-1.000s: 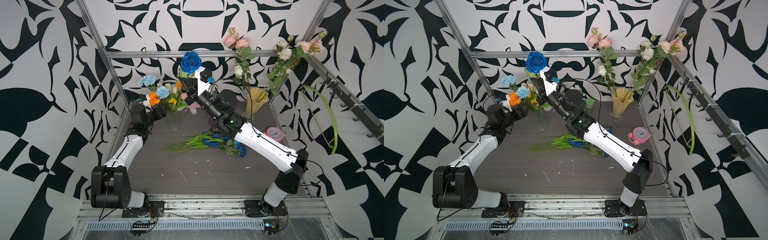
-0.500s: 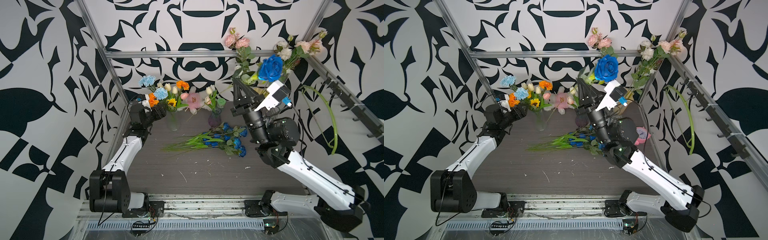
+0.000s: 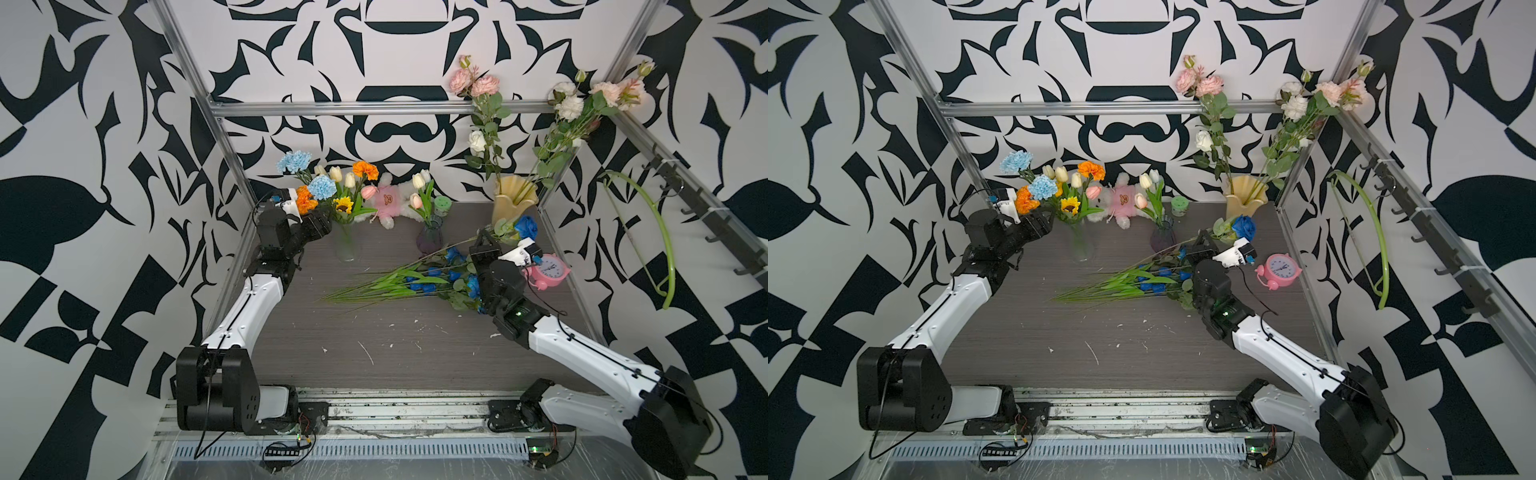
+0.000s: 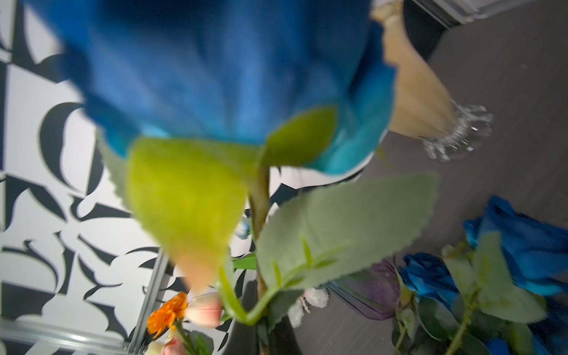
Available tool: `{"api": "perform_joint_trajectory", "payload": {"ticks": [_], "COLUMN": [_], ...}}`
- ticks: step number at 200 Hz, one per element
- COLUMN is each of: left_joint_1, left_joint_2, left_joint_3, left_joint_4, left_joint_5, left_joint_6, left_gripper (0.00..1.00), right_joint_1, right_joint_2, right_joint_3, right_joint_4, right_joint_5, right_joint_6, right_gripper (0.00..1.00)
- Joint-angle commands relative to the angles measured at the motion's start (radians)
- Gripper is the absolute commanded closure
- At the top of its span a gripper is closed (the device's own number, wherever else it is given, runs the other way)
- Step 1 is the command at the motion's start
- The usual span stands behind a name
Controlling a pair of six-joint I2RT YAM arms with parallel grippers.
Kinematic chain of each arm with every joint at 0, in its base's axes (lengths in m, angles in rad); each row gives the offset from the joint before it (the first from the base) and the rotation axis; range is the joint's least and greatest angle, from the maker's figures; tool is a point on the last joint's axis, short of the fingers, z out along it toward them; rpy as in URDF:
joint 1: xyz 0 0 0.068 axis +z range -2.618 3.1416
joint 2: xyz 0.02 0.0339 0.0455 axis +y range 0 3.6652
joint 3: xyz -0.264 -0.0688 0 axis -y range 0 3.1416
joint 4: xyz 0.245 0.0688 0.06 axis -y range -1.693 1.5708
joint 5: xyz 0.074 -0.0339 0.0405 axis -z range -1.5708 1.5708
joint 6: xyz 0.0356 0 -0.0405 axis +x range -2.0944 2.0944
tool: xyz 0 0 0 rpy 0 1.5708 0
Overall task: Pick out blue flowers from the vase
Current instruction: Place the flower at the center of the board.
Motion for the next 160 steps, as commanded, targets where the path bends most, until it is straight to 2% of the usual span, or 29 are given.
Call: {"api": "perform_joint_trajectory", "payload": {"ticks": [1, 39, 117, 144, 160], "left_joint_1": [0.004, 0.003, 0.004, 0.005, 0.004], "left_joint_2": [-0.02, -0.012, 0.006, 0.011, 0.012], "left_joint_3": [-0.021, -0.021, -0.024, -0.026, -0.025], "left_joint_4": [-0.012, -0.006, 0.001, 0.006, 0.01], "left_joint_5": [0.007, 0.01, 0.024, 0.021, 0.023], "left_joint_6": [0.008, 0.005, 0.006, 0.006, 0.008], "left_gripper": [0.22, 0.22, 0.21, 0.22, 0.21], "right_joint_1": [-0.01, -0.042, -0.144, -0.181, -0.19], "right_joint_2": [0.037, 0.217, 0.422, 0.503, 0.547], "right_joint_3": [0.006, 0.018, 0.201, 0.244, 0.29], "right_joint_4": [-0.013, 0.003, -0.156, -0.146, -0.143], "right_joint_5": [0.037, -0.018, -0.127, -0.21, -0.246], "right_joint_6": [0.244, 0.404, 0.322, 0.314, 0.261], "right_gripper": [1.0, 1.0, 1.0, 1.0, 1.0]}}
